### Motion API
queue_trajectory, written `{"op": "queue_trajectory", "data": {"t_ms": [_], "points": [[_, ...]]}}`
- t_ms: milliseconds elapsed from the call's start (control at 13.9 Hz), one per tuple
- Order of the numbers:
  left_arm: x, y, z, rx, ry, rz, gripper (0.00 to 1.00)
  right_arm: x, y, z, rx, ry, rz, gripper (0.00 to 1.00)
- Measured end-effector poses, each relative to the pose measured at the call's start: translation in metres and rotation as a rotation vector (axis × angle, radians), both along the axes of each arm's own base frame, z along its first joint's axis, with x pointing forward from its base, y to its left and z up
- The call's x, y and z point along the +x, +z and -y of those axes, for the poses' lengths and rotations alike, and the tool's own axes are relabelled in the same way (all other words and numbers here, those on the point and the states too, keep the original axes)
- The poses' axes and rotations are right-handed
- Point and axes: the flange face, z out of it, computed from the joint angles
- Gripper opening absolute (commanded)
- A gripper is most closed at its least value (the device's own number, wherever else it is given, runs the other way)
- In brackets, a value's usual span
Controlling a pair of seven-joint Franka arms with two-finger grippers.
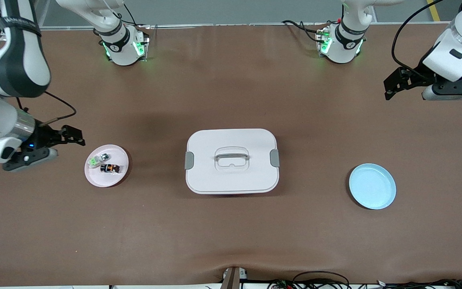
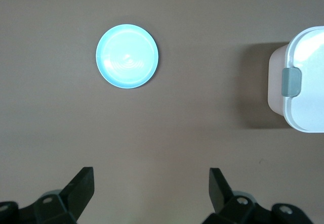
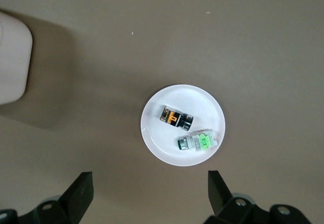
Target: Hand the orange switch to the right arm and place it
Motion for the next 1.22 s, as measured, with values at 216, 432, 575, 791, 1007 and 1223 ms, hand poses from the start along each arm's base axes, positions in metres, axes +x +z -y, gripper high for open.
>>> {"op": "queue_trajectory", "data": {"t_ms": [216, 432, 575, 791, 1007, 1223], "points": [[0.0, 0.0, 0.001, 0.0, -0.002, 0.001, 1.0, 0.003, 0.032, 0.027, 0.0, -0.08, 0.017, 1.0], [0.0, 0.0, 0.001, 0.0, -0.003, 0.001, 1.0, 0.006, 0.045, 0.03, -0.001, -0.101, 0.039, 1.0], [0.0, 0.0, 0.002, 0.0, -0.004, 0.001, 1.0, 0.006, 0.054, 0.027, -0.011, -0.097, 0.045, 1.0], [0.0, 0.001, 0.003, 0.0, -0.006, 0.003, 1.0, 0.001, 0.077, 0.027, -0.084, -0.077, 0.07, 1.0], [-0.001, 0.003, 0.005, -0.001, -0.012, 0.009, 1.0, -0.011, 0.107, 0.03, -0.126, -0.078, 0.112, 1.0], [-0.001, 0.004, 0.005, -0.001, -0.014, 0.009, 1.0, -0.021, 0.123, 0.039, -0.132, -0.173, 0.12, 1.0]]}}
